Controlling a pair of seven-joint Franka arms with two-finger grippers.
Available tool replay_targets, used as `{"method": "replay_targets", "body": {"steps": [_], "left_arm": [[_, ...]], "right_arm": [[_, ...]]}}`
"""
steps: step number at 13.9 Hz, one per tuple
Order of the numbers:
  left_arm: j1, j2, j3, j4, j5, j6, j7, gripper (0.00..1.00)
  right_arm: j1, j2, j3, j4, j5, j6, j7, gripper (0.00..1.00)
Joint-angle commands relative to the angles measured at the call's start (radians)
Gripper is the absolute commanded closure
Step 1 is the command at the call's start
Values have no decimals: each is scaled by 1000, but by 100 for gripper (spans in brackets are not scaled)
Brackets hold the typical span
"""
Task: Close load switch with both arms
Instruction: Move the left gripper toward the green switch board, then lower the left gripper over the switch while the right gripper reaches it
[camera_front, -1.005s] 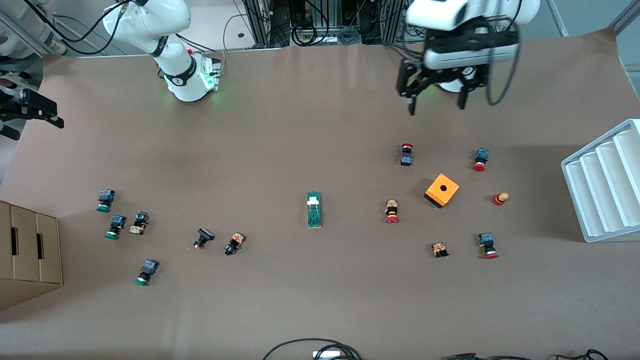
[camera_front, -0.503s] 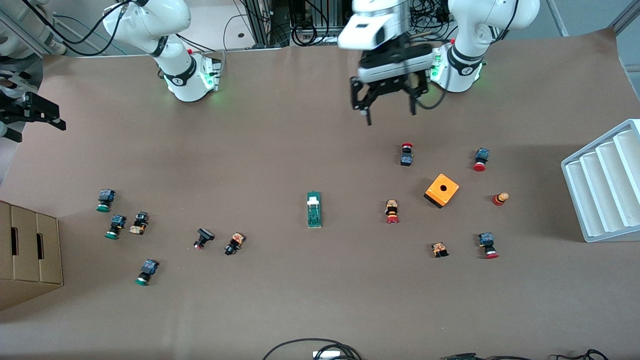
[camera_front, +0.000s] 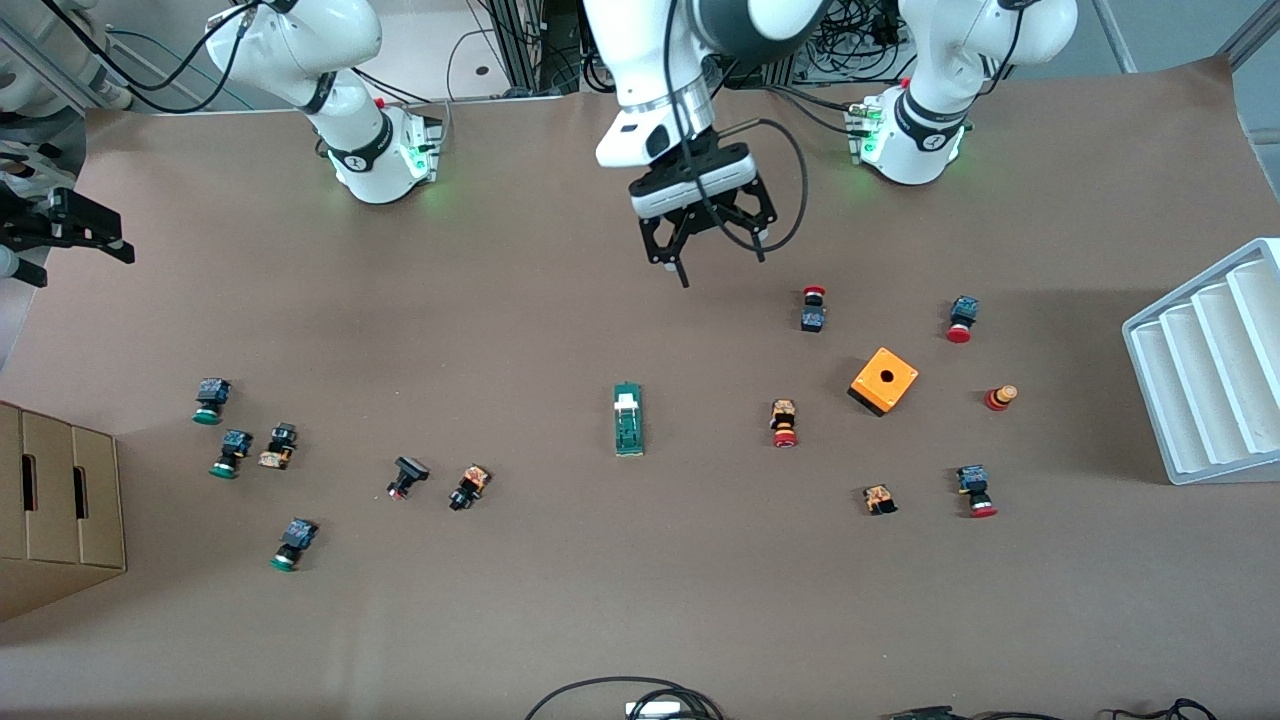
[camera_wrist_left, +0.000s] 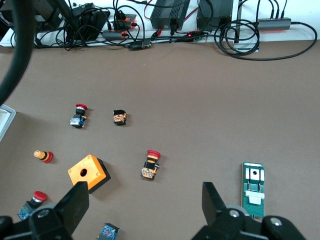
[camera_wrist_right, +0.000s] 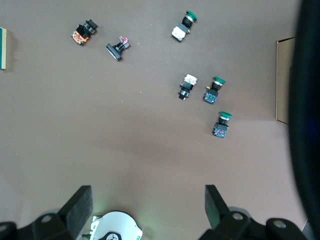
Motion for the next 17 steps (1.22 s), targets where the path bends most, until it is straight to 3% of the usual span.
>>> {"method": "replay_targets", "body": {"steps": [1,4,6,11,14,17], "left_arm": [[-80,13,31,-20,35,-22,-81,0],[-266,8,184,-55,56,-8,-173,0],[-356,7,246,-60,58,-6,-254,0],[-389,40,247,-49,236,-5,-547,0],[-393,50,246,-47,309,18,-660,0],[-429,143,246,-47,404,26,-720,0]], "right_arm": [[4,11,0,7,-12,13,-15,0],[15,32,0,7,40,36,-13,0],[24,46,0,7,76,54,-12,0],[55,95,2,10,184,73,7,0],[61,133,2,44,196,75,91,0],[82,164,2,77,242,73,235,0]]}}
